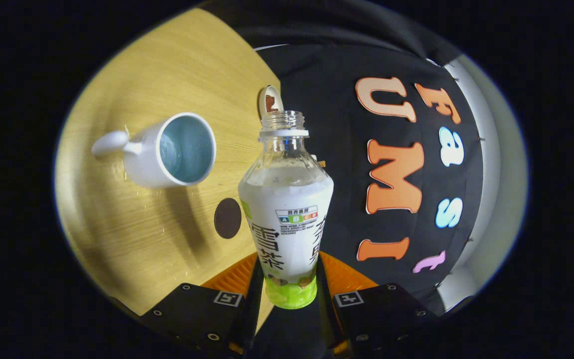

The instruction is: Take the bottle from table, then pour the juice into the cup, finally place the bottle on the coaster

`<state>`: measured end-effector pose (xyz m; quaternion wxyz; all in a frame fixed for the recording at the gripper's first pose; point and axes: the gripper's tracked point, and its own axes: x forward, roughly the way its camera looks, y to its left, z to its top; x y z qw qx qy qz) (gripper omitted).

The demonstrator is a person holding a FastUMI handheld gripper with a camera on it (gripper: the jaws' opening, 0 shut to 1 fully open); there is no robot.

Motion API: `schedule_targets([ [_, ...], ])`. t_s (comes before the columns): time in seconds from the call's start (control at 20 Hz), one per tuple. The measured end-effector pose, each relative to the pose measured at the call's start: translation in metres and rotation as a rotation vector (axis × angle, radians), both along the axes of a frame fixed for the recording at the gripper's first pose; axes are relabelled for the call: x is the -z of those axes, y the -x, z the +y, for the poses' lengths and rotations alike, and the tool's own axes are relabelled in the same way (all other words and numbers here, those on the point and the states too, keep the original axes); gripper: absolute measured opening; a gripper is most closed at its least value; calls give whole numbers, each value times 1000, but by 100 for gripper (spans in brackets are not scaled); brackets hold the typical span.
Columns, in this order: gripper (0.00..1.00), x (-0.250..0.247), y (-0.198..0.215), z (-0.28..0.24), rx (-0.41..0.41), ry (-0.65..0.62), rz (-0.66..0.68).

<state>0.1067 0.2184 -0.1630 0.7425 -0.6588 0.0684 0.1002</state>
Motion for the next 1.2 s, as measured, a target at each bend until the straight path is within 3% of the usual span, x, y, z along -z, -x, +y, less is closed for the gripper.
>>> schedule_targets([
  [0.2, 53, 8, -10, 1, 56, -281, 93],
  [0.65, 53, -9, -44, -9, 118, -830, 166],
  [1.05, 53, 11, -106, 2, 159, -1187, 296],
  [1.2, 53, 30, -127, 6, 167, -1260, 337],
])
